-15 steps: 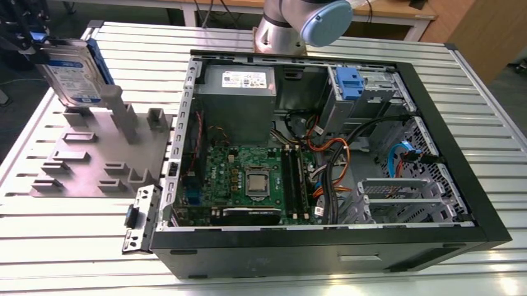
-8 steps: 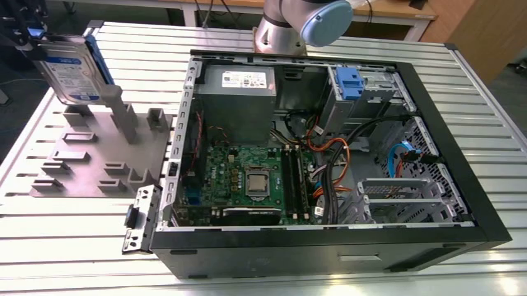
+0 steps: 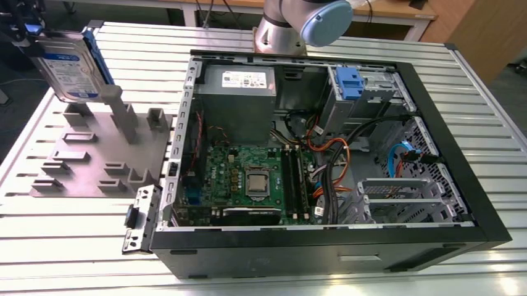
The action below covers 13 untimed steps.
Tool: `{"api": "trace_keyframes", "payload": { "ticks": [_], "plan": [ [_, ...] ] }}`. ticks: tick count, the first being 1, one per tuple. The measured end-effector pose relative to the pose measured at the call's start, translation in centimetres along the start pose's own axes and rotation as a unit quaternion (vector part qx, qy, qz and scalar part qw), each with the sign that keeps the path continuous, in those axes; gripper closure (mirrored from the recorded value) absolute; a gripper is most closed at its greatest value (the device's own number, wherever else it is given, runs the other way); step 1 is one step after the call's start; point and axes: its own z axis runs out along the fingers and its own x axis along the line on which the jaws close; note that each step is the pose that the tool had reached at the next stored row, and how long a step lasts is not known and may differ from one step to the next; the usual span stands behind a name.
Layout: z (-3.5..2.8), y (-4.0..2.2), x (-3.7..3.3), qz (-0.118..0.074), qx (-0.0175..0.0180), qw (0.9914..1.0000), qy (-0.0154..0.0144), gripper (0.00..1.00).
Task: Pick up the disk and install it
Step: 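Pick up the disk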
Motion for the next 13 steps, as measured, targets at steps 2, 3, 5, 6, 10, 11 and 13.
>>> {"api": "trace_keyframes", "payload": {
  "ticks": [2,3,5,6,10,11,13],
  "plan": [
    [-0.06,0.00,0.00,0.000,0.0000,1.00000,0.0000,0.63],
    [-0.08,0.00,0.00,0.000,0.0000,1.00000,0.0000,0.63],
    [-0.15,0.00,0.00,0.000,-0.0001,1.00000,0.0000,0.63],
    [-0.19,0.00,0.00,0.000,-0.0001,1.00000,0.0000,0.63],
    [-0.36,0.00,-0.01,0.000,0.0000,1.00000,0.0000,0.63],
    [-0.40,0.00,-0.01,0.000,0.0000,1.00000,0.0000,0.63],
    [-0.50,0.00,-0.01,0.000,0.0000,1.00000,0.0000,0.63]
  ]
}}
